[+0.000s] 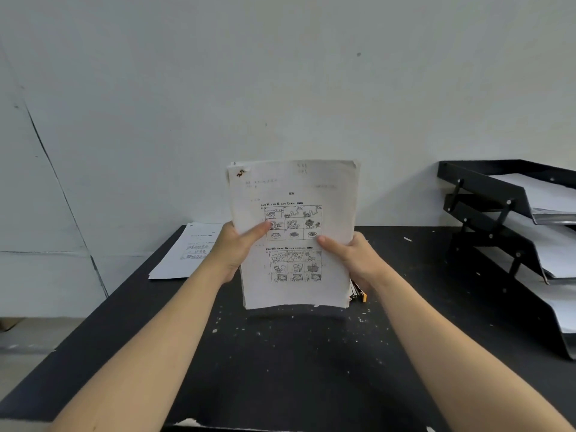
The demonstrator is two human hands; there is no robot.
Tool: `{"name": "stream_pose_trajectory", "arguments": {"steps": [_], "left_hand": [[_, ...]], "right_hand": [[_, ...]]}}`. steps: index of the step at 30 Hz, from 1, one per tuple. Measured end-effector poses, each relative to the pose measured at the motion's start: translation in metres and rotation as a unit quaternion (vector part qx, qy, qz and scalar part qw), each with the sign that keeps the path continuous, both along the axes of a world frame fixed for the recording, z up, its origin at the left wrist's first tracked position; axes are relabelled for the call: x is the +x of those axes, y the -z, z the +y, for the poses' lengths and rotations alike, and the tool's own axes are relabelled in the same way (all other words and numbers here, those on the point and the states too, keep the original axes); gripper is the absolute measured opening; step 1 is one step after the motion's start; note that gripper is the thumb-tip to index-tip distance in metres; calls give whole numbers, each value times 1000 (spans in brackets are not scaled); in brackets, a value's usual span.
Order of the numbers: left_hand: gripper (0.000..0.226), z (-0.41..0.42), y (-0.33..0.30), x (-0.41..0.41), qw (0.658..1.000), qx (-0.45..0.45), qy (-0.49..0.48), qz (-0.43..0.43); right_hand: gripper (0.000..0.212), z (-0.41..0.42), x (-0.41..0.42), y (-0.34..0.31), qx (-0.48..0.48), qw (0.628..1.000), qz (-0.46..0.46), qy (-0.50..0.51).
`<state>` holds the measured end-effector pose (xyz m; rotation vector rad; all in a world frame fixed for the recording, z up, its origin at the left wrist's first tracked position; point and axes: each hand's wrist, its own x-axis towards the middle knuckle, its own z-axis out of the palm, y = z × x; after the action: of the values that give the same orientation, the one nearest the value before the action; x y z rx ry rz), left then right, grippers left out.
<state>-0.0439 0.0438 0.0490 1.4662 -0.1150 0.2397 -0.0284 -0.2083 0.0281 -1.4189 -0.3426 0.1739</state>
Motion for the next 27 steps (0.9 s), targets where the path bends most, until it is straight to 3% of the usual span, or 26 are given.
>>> {"name": "stream_pose_trajectory", "arguments": {"steps": [8,12,13,15,18,22,27], "left_hand": [[21,1,-4,-3,1000,7,20,4],[16,2,-25,1,1000,-12,16,-16],[15,2,-27,2,1000,-8,12,-19],[14,2,-25,2,1000,-3,8,-19],[17,3,-25,1,1000,-7,14,-17],[18,2,-26,-1,1000,-19,16,-8],[16,2,-29,0,996,74,2,-41]], "right_hand": [[36,-3,1,8,-36,999,6,1],[69,-1,-5,-31,-52,987,-87,123],[76,3,-8,-46,-73,970,-142,181],[72,12,-15,-75,-163,900,-267,303],[57,41,-30,-113,-290,794,-403,351],[62,88,-39,-137,-399,753,-439,286],[63,127,-43,-130,-485,744,-417,192]]}}
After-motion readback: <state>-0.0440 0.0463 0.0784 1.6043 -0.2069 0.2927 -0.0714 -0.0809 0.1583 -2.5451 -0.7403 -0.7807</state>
